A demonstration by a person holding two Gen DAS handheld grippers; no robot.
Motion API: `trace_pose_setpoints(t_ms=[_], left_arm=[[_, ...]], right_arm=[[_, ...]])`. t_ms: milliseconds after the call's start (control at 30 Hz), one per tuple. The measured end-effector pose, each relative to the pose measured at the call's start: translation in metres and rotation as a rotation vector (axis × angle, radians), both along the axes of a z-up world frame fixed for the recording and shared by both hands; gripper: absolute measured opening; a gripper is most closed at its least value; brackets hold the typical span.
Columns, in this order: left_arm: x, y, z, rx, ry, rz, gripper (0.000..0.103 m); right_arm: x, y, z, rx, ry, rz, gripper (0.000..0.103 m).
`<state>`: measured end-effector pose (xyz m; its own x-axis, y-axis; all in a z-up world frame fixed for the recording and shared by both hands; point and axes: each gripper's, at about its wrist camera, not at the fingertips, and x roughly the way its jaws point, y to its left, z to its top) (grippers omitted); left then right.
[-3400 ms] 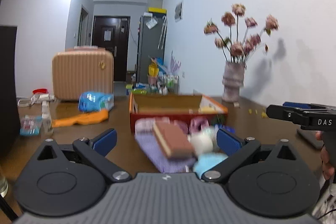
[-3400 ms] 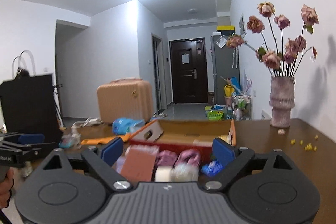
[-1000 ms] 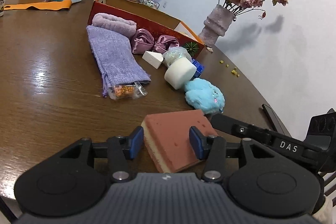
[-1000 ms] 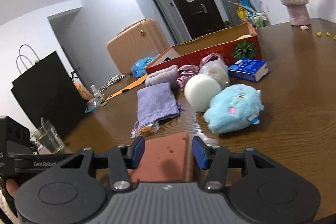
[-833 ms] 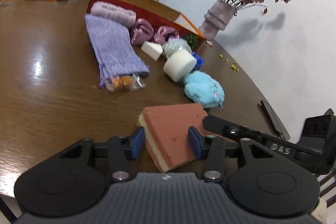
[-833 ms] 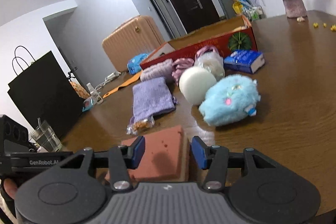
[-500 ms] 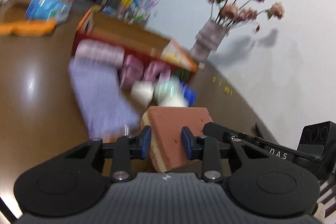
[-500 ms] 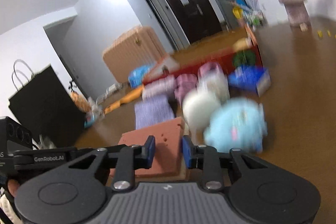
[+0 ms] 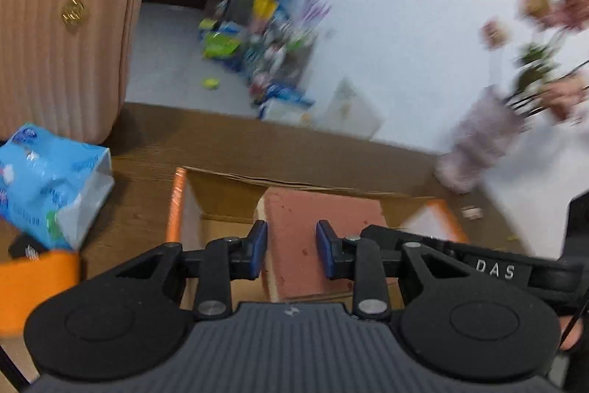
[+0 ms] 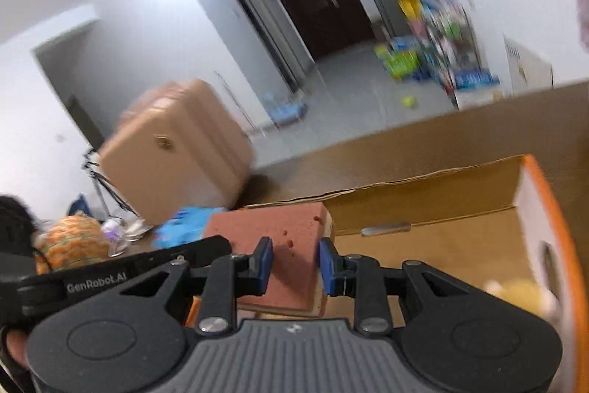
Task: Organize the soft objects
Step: 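Carry the sponge block into the box with the left gripper and release, then bring both tools back toward the lavender cloth bag on the table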
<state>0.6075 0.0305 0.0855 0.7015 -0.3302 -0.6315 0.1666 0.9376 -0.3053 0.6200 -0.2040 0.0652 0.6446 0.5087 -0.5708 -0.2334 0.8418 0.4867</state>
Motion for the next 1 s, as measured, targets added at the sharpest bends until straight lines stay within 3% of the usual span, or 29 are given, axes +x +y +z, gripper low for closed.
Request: trace_pose_setpoints(t_ms=[133,233,300,367,567,633,833,1000], left_arm=[[0.033,-0.007,-0.031,0.13,0.037,0.009,0.037],[0.034,-0.002,-0.031,0.109,0.028,-0.002,0.048],[0.032,-0.001,-0.025,0.15,-0.005,0.001,0.056],[0.029,0.002,-0.018,0.167,-0.018,0.004,0.057],[-0.001,0.013,0.02,0.178,-0.069,0.025,0.057],[-0.021,0.016,0.036,0.182,-0.098,0.028,0.066],[-0.099,0.022,0.09,0.227,-0.168,0.029,0.077],[-0.159,0.022,0.131,0.248,-0.224,0.034,0.083]], right_arm=[[0.05,0.021,-0.038,-0.018,0.122,-0.001,0.028],[0.059,0.035,-0.051,-0.048,0.15,0.005,0.028],[0.062,0.039,-0.051,-0.033,0.159,0.01,0.028],[0.058,0.038,-0.05,-0.05,0.141,0.01,0.029],[0.03,0.018,0.003,-0.087,0.041,-0.006,0.033],[0.01,0.003,0.028,-0.106,-0.003,-0.012,0.034],[-0.064,-0.041,0.094,-0.206,-0.122,-0.022,0.053],[-0.13,-0.064,0.14,-0.263,-0.2,-0.044,0.06]])
